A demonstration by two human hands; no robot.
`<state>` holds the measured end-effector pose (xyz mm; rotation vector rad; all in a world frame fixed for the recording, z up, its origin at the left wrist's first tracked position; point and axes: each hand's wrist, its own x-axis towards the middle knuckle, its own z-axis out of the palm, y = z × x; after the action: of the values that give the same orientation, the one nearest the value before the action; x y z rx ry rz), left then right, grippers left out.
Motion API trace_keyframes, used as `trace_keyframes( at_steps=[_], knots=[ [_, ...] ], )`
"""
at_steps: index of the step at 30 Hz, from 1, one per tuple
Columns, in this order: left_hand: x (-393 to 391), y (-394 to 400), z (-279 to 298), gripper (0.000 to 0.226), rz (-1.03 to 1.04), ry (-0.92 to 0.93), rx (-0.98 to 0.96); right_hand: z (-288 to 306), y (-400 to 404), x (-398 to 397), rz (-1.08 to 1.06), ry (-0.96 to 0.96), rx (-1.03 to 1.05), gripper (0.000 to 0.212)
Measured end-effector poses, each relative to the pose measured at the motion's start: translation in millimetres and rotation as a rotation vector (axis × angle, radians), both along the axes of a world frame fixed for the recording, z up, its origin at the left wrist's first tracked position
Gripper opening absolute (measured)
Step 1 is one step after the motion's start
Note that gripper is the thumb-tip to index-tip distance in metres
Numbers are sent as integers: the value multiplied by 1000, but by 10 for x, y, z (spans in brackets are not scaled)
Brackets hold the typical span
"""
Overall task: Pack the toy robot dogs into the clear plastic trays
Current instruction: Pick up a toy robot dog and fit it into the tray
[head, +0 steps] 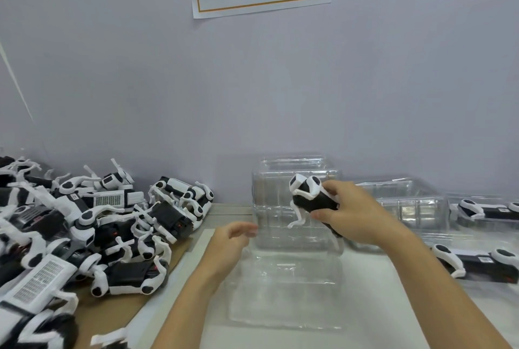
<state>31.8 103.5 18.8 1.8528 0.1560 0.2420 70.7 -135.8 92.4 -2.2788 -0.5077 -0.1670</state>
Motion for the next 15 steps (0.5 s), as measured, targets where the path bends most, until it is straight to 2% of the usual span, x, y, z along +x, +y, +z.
trace_keyframes(
  at_steps=[3,7,9,11,13,15],
  knots=[
    [26,-11,-56,31,10,57,-168,7,132,-61,74,-19,57,19],
    [34,-19,-68,27,23,61,-207,-48,426,-157,157,-164,134,31],
    [15,-18,-63,21,10,36,-214,-110,551,-196,206,-178,154,34],
    [-5,-28,-41,24,-19,16,-211,-190,613,-213,232,-156,113,31],
    [15,-41,-43,39,-9,24,-216,-265,619,-202,233,-132,28,28],
    [46,-43,-47,38,11,36,-243,-298,589,-183,221,-92,-49,24]
  ],
)
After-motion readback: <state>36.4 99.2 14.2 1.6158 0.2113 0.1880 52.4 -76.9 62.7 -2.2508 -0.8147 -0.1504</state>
